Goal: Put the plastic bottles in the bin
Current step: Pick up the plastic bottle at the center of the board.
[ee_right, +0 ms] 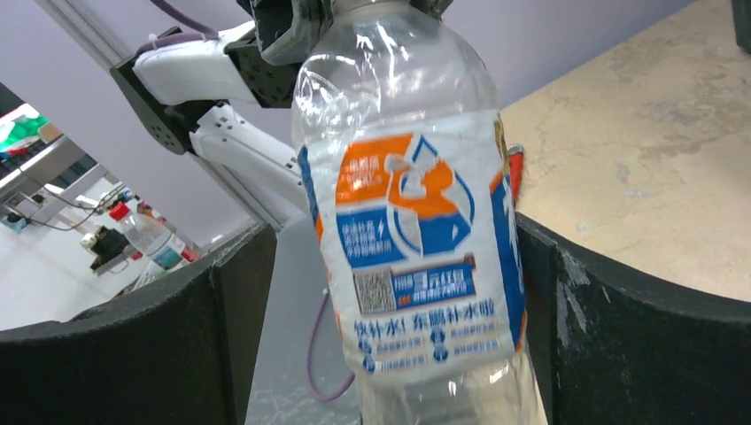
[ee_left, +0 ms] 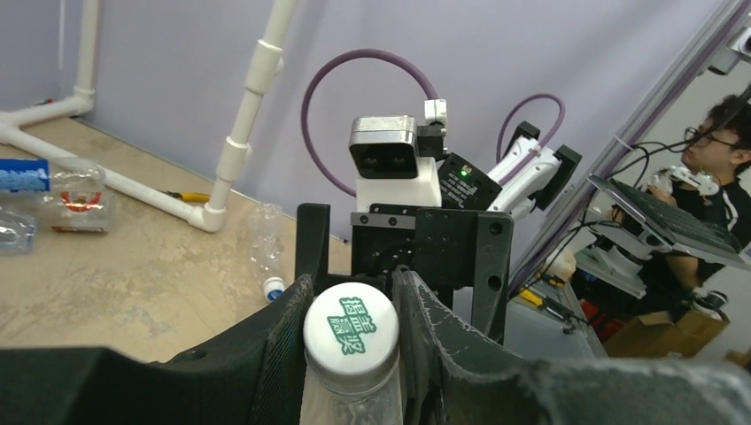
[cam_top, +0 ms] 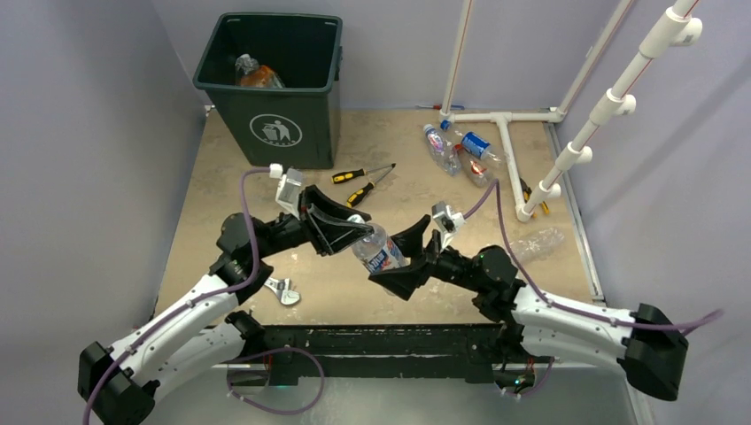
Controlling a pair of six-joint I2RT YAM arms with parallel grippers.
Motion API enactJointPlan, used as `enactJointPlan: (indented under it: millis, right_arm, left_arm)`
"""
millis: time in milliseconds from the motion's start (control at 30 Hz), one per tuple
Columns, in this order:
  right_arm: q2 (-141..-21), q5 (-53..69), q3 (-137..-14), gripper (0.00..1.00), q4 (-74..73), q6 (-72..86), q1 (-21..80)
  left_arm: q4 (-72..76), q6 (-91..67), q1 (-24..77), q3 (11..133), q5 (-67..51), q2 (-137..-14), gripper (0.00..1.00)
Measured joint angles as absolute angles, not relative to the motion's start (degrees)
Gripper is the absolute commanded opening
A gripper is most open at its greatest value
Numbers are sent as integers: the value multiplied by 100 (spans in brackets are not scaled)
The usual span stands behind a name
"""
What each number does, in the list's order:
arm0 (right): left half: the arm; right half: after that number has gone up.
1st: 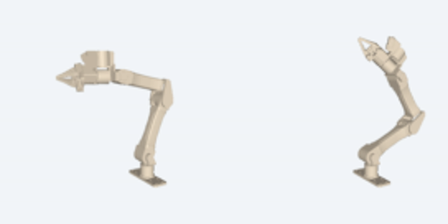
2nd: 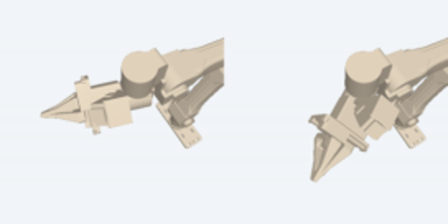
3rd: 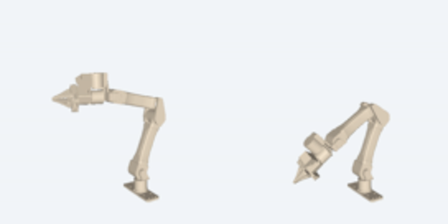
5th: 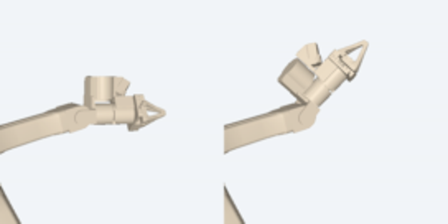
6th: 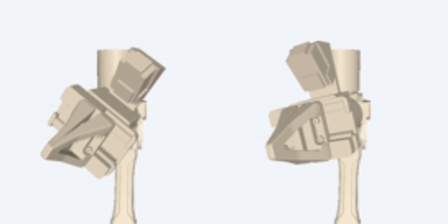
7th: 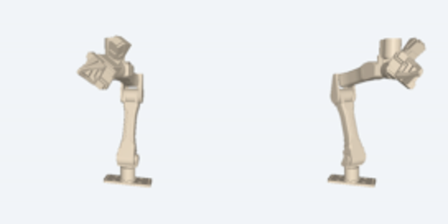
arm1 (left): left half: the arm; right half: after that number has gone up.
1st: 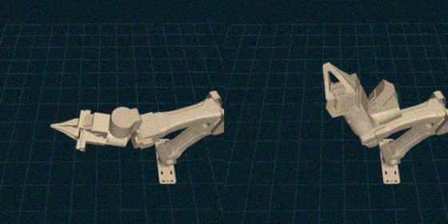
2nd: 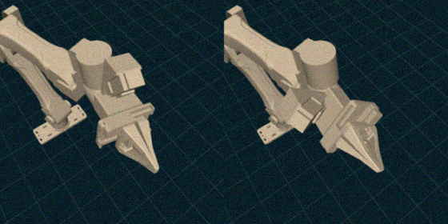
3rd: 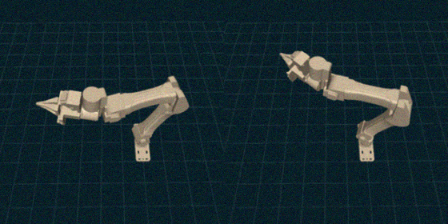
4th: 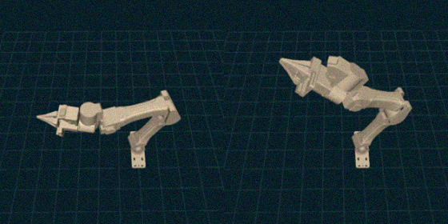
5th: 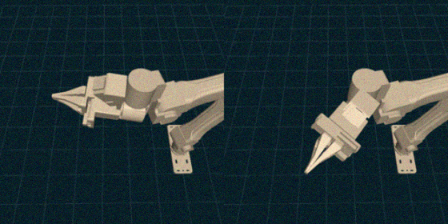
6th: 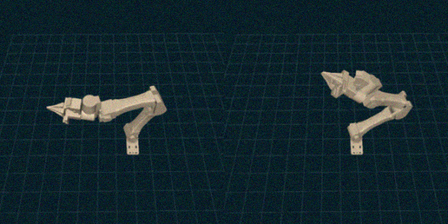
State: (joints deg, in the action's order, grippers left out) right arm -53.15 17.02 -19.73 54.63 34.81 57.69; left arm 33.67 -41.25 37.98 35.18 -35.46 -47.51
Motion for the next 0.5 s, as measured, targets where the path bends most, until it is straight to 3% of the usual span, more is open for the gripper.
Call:
enactJointPlan:
  millis: [200, 500]
  right_arm:
    - [-4121, 1009, -2458, 99, 3312, 3448, 5767]
    - [-2202, 360, -2674, 99, 1356, 3452, 5780]
  left_arm:
    - [2523, -3741, 3870, 3865, -2687, -4348, 0]
    - [1103, -2265, 3800, 5765, -207, -4838, 0]
